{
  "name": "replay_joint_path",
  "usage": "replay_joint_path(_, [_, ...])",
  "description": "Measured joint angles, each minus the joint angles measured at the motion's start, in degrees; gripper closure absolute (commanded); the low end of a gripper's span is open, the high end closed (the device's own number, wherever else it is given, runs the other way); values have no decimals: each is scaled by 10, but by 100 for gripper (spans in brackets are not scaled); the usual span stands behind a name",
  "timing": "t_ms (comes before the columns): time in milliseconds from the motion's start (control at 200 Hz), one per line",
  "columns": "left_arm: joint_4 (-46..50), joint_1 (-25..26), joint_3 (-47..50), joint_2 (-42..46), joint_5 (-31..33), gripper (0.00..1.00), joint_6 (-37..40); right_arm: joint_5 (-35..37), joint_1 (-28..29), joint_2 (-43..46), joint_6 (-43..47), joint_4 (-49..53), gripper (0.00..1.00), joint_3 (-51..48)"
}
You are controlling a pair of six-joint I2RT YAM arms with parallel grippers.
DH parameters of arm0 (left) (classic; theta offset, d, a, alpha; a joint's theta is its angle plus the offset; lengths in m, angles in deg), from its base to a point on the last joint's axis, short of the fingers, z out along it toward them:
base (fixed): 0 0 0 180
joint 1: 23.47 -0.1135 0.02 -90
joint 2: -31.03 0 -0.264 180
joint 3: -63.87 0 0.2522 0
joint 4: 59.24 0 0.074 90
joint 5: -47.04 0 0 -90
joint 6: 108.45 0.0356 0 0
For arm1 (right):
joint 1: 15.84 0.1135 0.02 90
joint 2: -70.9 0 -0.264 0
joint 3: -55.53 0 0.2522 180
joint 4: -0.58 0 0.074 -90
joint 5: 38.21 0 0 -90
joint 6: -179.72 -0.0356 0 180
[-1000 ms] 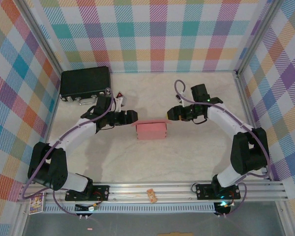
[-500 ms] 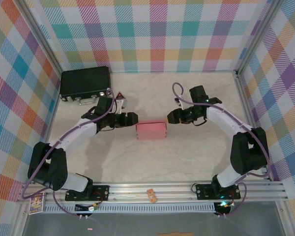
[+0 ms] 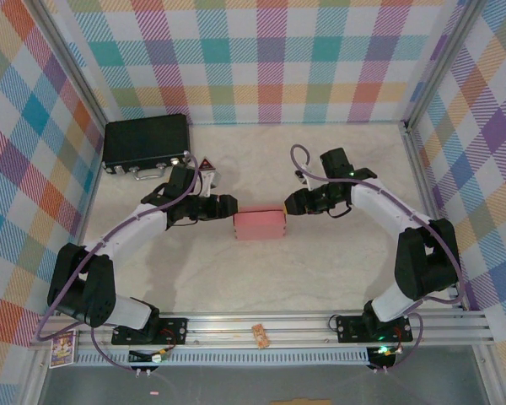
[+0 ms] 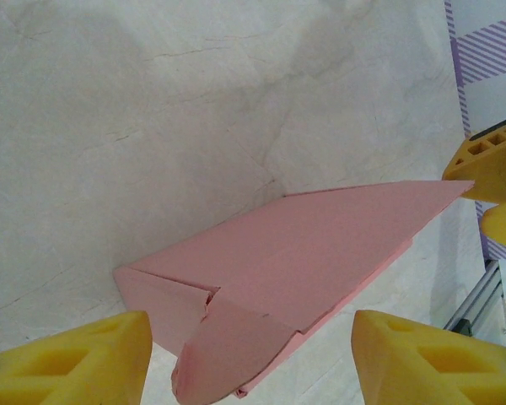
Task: Fold the paper box
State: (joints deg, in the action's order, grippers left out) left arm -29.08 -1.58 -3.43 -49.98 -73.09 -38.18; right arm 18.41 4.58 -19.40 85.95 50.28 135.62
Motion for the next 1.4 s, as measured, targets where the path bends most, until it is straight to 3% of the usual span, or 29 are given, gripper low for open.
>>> replay_joint_path(555, [35,10,0,26,13,39,20,37,7,0,0,11,52,0])
replay_joint_path(895, [46,21,0,26,13,48,29,39,13,0,0,13,61,0])
replay_joint_path(1400, [47,30,-15,23,11,62,29,40,23,0,0,17,61,0])
